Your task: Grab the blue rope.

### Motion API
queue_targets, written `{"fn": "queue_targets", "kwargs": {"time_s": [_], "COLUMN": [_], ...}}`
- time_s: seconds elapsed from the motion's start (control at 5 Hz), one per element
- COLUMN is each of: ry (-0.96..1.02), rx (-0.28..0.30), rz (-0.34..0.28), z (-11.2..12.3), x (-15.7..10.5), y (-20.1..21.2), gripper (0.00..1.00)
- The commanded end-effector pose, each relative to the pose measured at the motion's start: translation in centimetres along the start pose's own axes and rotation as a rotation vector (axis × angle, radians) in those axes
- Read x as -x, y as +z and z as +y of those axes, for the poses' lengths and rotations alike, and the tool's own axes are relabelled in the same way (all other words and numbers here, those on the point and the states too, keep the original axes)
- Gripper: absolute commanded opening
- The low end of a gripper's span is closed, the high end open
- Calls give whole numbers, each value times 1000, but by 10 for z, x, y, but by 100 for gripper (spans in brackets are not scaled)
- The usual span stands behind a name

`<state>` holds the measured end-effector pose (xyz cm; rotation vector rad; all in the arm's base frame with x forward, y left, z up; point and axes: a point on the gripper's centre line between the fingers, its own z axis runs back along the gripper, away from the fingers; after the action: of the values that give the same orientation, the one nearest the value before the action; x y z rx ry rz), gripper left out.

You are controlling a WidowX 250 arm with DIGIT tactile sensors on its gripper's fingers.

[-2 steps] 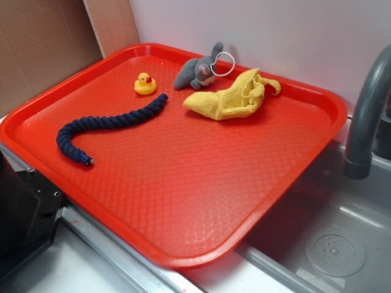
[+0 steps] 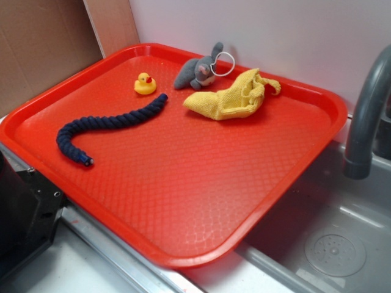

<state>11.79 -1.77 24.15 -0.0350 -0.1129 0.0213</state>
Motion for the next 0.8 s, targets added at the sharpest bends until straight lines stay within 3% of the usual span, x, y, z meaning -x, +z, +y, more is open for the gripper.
{"fn": "queue_targets", "kwargs": {"time_s": [0.0,0.2,0.4,0.6], "ry": [-299,-548,-639,-685], "rx": [-21,3,-49,23], "rz": [34,-27,-41,9], "z": [50,53,47,30], "x": [-46,-63,-74,-66], "y": [-85,-129,-166,-204], "gripper": [100,100,100,100]}}
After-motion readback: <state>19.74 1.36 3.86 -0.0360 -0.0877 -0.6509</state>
